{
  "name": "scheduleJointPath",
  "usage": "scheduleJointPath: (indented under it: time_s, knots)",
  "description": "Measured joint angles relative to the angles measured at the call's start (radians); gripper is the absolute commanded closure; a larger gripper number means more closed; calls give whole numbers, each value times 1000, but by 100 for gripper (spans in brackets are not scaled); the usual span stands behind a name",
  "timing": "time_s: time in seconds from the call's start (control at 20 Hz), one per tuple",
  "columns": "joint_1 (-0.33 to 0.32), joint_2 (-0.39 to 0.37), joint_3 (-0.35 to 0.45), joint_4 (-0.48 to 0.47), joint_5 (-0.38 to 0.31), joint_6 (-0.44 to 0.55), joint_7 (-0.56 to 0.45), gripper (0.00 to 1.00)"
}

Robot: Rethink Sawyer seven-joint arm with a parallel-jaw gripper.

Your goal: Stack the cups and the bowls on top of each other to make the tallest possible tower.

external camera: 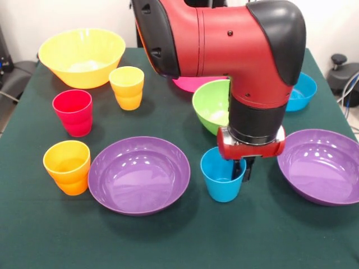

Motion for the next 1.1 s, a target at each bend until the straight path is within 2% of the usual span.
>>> scheduleJointPath:
  time_s: [1.1]
  knots:
    - [-94, -10, 0, 2, -122, -7, 0, 100]
